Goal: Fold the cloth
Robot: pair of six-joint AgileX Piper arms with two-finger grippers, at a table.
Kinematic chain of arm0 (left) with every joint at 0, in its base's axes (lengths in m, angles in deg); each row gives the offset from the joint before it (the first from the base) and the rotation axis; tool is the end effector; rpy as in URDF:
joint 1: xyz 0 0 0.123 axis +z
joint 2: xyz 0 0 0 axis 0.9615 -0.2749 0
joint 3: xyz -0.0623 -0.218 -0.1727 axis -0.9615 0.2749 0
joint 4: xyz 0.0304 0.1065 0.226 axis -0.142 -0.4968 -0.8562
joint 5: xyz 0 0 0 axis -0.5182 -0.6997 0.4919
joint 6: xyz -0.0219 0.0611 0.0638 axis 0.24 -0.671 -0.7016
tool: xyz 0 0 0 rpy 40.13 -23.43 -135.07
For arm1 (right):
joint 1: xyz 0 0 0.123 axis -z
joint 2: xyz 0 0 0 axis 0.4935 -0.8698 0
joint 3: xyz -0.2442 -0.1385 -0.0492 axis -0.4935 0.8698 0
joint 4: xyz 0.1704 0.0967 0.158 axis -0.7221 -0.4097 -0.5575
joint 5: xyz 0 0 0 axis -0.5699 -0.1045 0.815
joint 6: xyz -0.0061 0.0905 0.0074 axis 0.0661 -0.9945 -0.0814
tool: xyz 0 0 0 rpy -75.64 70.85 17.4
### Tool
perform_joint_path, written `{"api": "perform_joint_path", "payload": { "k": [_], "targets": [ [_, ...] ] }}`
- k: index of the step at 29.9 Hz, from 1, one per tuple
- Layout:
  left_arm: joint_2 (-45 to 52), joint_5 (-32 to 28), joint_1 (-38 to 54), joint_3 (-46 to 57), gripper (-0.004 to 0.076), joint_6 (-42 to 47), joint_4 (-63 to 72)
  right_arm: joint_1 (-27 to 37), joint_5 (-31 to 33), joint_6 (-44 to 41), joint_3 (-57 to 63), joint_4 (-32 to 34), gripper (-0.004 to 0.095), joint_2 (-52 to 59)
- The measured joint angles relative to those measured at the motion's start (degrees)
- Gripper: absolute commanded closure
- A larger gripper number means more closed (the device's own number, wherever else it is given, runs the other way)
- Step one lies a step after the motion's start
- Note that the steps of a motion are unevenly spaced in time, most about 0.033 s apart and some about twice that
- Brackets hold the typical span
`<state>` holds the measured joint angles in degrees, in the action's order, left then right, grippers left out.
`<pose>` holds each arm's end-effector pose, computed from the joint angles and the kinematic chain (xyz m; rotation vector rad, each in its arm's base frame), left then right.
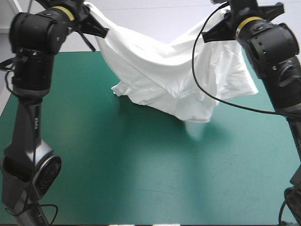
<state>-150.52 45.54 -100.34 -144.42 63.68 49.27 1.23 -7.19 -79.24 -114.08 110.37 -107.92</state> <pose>0.3084 -0.1149 0.5729 0.5515 1.7772 0.3282 0.2799 0.1050 0.5626 -0.3053 1.7798 -0.2145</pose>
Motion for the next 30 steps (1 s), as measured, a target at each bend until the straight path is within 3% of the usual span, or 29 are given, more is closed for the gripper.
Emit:
{"api": "perform_joint_path", "payload": {
  "k": [6,15,22,30],
  "targets": [
    [8.35,-0.06,0.0,-0.22,0.0705,0.21,-8.76,0.0,4.3,3.15,-8.59,0.97,0.0925,0.53],
    [18.63,-1.39,0.0,-0.97,0.0705,-0.19,-9.07,0.0,4.39,7.6,-19.63,-10.2,0.0925,3.32],
    [19.07,-1.58,0.0,-1.04,0.0705,-0.66,-9.12,0.0,2.72,9.75,-20.86,-15.69,0.0926,3.28],
    [14.74,-1.57,0.07,2.15,0.0704,-0.66,-9.61,0.0,2.7,10.15,-19.14,-16.12,0.0925,-4.82]
  ]
}}
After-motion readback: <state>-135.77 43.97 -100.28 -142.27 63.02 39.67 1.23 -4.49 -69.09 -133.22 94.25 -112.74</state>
